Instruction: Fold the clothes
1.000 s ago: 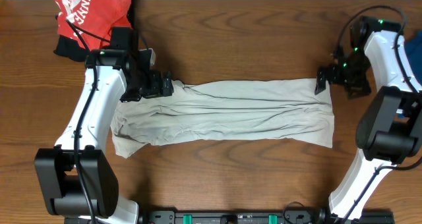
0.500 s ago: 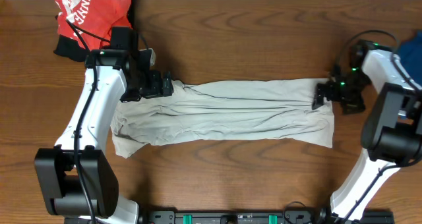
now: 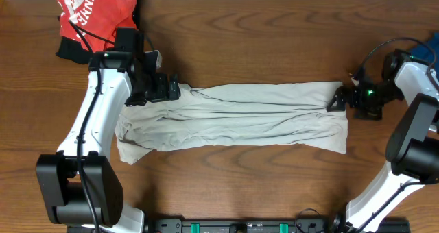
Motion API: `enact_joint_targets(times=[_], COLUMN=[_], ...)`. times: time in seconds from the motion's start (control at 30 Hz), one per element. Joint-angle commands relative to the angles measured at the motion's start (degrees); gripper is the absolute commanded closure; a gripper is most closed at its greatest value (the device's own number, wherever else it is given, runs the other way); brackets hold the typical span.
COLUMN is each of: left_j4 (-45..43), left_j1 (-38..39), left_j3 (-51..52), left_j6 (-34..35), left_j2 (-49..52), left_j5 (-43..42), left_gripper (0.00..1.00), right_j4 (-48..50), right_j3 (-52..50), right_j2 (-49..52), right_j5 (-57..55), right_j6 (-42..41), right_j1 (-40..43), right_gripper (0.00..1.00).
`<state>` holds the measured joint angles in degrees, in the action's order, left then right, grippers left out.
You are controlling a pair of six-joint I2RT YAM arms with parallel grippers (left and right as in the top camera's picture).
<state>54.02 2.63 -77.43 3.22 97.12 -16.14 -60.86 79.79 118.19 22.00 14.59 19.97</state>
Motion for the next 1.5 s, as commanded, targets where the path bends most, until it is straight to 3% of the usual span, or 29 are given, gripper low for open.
enact_joint_targets(times=[0.0,0.37,0.6,0.8,0.9,1.0,1.1,1.27,1.47], left_j4=[0.3,0.4,0.4,0.4,0.4,0.4,0.4,0.4,0.4], left_j1=[0.0,0.0,0.0,0.0,0.0,0.0,0.0,0.0,0.0], left_j3=[0.3,0.3,0.3,0.3,0.3,0.3,0.3,0.3,0.3], left_j6=[0.5,0.5,0.5,0.5,0.5,0.5,0.5,0.5,0.5], left_j2=[-0.5,-0.5,-0.5,-0.5,-0.5,-0.5,-0.5,-0.5,-0.5], left_j5=[0.1,0.1,0.1,0.1,0.1,0.1,0.1,0.1,0.1], left_gripper=[0.02,0.02,0.02,0.02,0.02,0.02,0.02,0.02,0.02], right_j4=[1.9,4.6,5.0,5.0,5.0,4.8,4.5,3.1,-0.8], right_j3=[-5.1,-10.3,-11.3,-11.3,-11.0,-10.3,-9.1,-6.4,-1.7], right_j2=[4.0,4.0,4.0,4.0,4.0,4.0,4.0,3.9,3.8], right_j5=[5.5,11.0,10.8,10.2,7.0,4.3,3.7,2.0,-7.8], right_j6=[2.8,2.8,2.6,1.4,-1.3,-3.8,-5.8,-9.4,-13.8], right_j1=[-0.1,-0.1,0.3,1.0,1.1,1.2,1.2,1.2,1.0], right_gripper=[0.01,0.14,0.36,0.47,0.61,0.89,0.99,0.99,0.99])
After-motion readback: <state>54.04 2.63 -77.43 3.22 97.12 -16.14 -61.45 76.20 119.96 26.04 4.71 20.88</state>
